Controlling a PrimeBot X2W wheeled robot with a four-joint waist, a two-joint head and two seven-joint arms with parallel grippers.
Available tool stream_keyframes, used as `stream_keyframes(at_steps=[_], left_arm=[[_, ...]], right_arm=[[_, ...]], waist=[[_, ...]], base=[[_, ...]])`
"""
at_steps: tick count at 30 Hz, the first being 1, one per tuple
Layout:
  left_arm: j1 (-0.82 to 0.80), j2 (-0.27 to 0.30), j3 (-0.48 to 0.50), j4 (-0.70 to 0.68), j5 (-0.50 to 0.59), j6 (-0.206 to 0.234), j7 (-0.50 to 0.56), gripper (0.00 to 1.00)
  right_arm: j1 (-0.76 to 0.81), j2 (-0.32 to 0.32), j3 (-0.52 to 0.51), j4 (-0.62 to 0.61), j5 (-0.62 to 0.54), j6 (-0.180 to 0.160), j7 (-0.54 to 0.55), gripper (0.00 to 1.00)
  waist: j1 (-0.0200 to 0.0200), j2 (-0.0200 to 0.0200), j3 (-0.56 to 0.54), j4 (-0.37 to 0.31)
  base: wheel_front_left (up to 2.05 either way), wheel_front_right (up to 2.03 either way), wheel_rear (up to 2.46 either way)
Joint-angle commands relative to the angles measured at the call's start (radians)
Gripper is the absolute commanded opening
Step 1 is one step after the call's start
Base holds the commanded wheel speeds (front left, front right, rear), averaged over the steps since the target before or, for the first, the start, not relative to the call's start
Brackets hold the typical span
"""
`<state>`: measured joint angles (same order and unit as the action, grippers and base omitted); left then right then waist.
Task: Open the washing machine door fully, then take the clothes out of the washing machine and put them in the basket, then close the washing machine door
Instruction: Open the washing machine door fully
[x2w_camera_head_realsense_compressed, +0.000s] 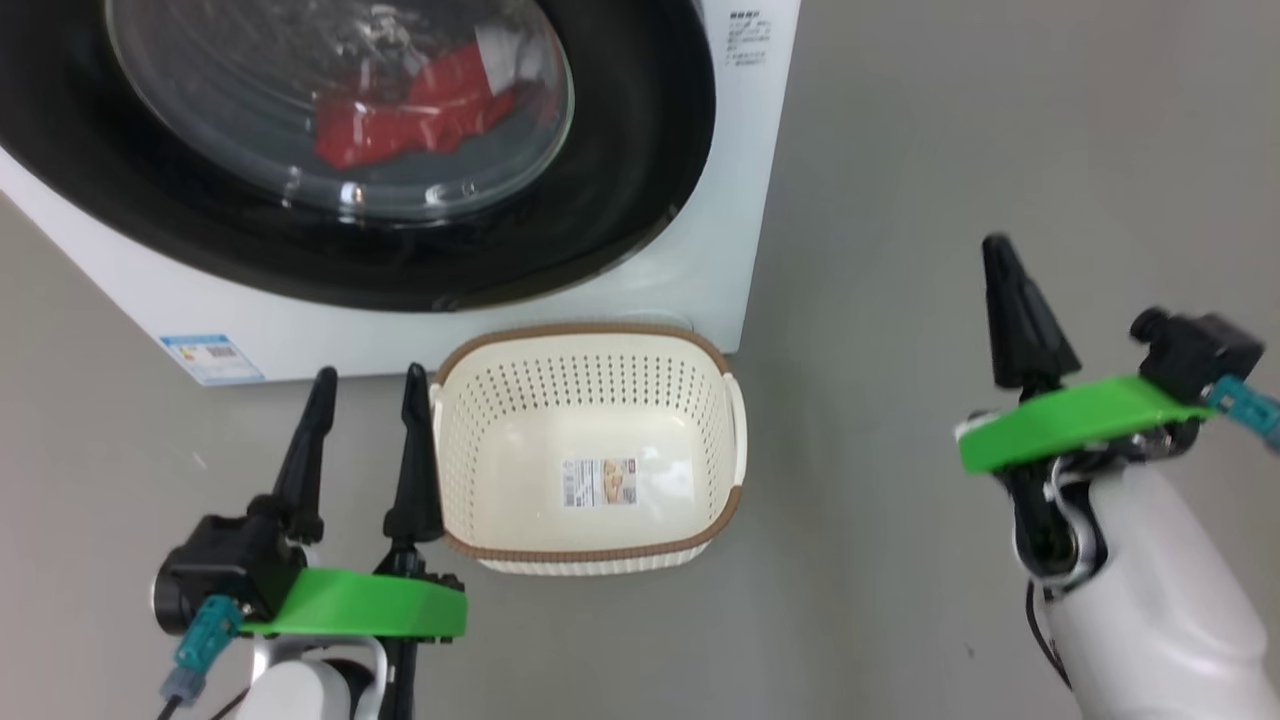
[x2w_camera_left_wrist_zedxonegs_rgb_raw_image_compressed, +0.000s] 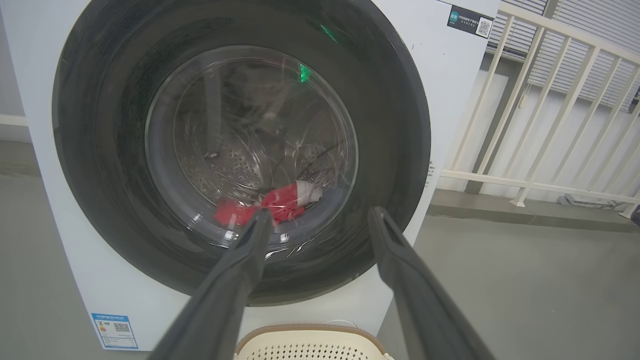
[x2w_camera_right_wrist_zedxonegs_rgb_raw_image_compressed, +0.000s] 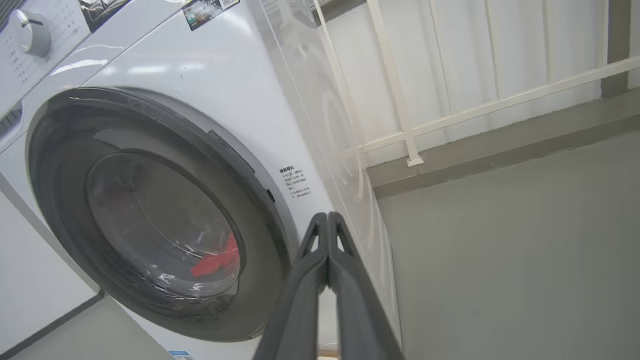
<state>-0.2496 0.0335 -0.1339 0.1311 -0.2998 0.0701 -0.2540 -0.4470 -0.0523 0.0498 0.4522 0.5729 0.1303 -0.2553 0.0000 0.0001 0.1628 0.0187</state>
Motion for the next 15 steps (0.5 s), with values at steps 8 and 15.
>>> stream_keyframes(at_steps=[8,15], left_arm=[[-0.058,0.017,0.029,-0.087,0.033,0.005,-0.008,1.0],[-0.074,0.017,0.019,-0.121,0.042,-0.004,-0.008,1.0]], right_arm=[[-0.188,0.002,0.056,0.056,0.228,0.0,0.002,0.0],[-0.305,0.002,0.047,0.082,0.37,0.0,0.09,0.0]], waist=[[0.0,-0.0001,0.103,0.03],[0.0,-0.0001,0.173,0.045]], base=[[0.0,0.0,0.0],[0.0,0.0,0.0]])
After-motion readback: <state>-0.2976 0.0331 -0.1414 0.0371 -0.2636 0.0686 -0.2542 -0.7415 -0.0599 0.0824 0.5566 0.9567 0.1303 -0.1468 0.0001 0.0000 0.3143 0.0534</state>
